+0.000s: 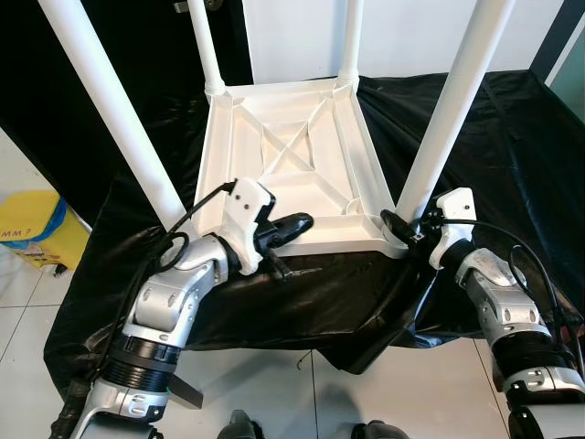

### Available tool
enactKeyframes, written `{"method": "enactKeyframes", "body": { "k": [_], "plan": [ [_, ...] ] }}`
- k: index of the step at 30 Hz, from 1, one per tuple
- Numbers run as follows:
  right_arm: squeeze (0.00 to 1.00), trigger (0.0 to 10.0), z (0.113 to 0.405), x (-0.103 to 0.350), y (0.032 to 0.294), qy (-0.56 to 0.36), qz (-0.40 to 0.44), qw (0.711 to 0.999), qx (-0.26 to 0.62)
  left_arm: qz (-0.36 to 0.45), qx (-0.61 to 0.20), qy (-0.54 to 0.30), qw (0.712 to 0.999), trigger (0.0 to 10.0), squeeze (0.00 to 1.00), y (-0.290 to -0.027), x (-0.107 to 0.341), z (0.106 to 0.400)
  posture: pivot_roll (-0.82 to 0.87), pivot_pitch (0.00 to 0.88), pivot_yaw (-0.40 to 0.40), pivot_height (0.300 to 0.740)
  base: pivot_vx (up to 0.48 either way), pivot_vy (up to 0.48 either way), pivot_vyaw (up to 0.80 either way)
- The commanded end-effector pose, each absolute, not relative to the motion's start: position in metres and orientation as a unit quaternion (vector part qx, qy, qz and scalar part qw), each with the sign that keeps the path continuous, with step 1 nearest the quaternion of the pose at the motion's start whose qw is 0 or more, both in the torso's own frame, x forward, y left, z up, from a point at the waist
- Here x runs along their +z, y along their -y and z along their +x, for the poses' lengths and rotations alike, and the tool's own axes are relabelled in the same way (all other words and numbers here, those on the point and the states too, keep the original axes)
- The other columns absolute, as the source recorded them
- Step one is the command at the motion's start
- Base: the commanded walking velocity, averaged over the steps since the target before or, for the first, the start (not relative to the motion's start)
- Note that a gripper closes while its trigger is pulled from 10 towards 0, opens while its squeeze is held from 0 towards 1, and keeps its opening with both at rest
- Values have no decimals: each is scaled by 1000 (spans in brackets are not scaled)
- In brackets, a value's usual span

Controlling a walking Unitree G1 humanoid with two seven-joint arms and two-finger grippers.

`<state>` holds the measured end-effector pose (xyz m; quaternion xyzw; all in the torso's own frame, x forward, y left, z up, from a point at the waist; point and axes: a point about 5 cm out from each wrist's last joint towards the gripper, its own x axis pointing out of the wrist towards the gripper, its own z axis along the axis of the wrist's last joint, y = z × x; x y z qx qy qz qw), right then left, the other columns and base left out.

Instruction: Building children table

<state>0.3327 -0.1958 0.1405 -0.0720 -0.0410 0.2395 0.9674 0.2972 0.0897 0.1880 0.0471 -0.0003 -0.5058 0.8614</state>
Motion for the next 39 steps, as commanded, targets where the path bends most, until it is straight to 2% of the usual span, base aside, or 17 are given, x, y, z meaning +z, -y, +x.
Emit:
{"method": "enactKeyframes", "body": {
  "k": [1,3,4,11,14,15,19,22,27,38,39],
  "plan": [
    [0,3922,331,133,191,27,-71,970,233,55,-525,9,849,10000,0,-82,185,291,-97,62,41,740,0,0,0],
    [0,3922,331,133,191,27,-71,970,233,55,-525,9,849,10000,0,-82,185,291,-97,62,41,740,0,0,0],
    [0,10000,329,132,190,26,-65,972,222,51,-525,12,850,10000,0,-80,184,289,-101,59,43,740,0,0,0],
    [0,10000,323,133,182,35,-43,981,185,59,-517,20,853,10000,0,-78,181,285,-101,62,41,740,0,0,0],
    [0,10000,313,123,172,24,-2,998,65,41,-469,13,882,10000,0,-74,176,293,-101,62,46,740,0,0,0],
    [0,10000,308,120,169,19,2,1000,14,45,-465,9,884,10000,0,-70,174,292,-102,62,46,740,0,0,0],
    [0,10000,305,118,168,16,2,1000,-15,50,-466,8,883,10000,0,-68,172,291,-102,62,46,740,0,0,0],
    [0,10000,292,108,155,4,26,994,-106,66,-471,7,880,10000,0,-61,168,287,-100,68,48,740,0,0,0],
    [0,10000,290,107,150,2,32,993,-114,62,-473,6,879,10000,0,-60,167,286,-100,68,48,740,0,0,0],
    [0,10000,286,118,133,19,37,998,-54,35,-468,-13,883,10000,0,-61,168,286,-99,81,49,740,0,0,0],
    [757,10000,284,118,129,18,34,998,-52,35,-466,-16,884,10000,0,-62,167,286,-98,83,47,740,0,0,0]
  ]
}}
